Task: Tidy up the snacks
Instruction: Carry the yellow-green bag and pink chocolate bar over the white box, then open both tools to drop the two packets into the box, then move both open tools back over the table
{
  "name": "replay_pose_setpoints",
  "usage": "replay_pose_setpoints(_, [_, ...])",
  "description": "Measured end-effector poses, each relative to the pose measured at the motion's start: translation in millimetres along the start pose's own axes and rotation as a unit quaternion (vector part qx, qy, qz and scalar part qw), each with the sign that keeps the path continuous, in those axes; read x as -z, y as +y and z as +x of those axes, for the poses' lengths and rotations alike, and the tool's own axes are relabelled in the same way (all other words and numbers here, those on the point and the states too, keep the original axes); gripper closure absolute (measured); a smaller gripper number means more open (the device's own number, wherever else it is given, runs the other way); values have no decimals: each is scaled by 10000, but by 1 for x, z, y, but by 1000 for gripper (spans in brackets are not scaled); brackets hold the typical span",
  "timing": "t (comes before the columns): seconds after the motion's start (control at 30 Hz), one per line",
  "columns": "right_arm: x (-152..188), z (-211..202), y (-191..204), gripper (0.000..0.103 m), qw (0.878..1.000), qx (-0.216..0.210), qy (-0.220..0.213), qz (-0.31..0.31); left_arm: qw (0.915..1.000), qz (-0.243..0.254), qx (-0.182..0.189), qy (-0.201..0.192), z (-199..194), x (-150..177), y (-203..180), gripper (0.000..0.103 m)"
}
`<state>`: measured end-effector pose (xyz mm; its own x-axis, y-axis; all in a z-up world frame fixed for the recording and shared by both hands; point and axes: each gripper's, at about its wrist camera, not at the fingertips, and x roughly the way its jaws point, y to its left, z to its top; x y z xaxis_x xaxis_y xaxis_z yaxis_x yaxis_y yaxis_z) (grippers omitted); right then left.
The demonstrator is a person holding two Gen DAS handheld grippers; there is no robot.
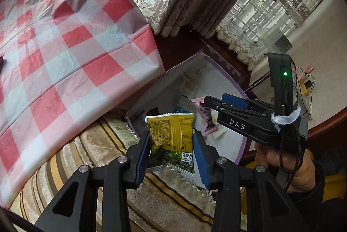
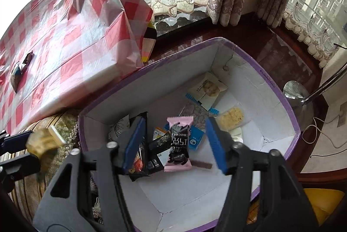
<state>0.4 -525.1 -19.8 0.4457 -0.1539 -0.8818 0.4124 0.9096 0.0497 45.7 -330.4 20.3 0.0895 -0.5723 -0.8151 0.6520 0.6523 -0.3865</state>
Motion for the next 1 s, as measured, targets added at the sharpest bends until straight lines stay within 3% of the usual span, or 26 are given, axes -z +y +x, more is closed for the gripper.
replay_pose_setpoints(0.07, [0,-2,2,28,10000,-23,-51,-13,10000,55,-40,21,3,0,-4,49])
replay_pose_setpoints(0.53, [-6,-9,45,28,9985,-385,-114,-375,9986,-413,-281,-164,-8,-1,25,49])
replay_pose_setpoints(1.0, [-17,-7,125,28,9908,-858,-46,-1045,9855,-1365,-703,-729,-60,6,117,49])
